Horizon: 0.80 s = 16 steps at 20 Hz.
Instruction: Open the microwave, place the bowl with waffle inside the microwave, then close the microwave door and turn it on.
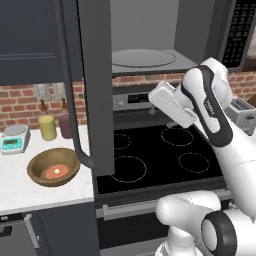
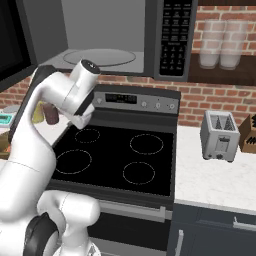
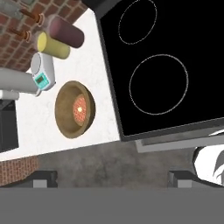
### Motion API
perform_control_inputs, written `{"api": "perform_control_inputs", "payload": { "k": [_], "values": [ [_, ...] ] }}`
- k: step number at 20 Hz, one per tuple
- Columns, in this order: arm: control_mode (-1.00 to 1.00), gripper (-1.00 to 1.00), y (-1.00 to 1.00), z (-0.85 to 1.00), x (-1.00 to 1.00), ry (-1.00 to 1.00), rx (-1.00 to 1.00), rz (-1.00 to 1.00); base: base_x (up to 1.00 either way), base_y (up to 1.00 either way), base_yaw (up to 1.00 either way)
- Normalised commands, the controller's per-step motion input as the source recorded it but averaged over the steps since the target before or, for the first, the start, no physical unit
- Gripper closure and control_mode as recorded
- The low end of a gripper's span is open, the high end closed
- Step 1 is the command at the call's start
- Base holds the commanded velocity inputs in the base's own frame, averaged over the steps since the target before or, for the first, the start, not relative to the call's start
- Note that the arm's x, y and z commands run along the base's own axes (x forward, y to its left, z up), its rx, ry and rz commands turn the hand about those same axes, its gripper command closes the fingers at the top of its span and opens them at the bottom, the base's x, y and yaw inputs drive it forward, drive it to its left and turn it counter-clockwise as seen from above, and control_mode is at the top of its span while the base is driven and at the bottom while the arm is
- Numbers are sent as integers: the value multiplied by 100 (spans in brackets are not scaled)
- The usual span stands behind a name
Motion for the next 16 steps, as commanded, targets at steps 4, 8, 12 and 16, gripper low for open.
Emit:
{"api": "perform_control_inputs", "payload": {
  "k": [4,8,12,16],
  "values": [
    [-100,-100,18,-31,31,16,2,14,0,0,0],
    [-100,-100,23,-49,11,7,0,13,0,0,0],
    [-100,-100,27,-61,1,0,1,10,0,0,0],
    [-100,-100,34,-58,0,-1,1,8,0,0,0]
  ]
}}
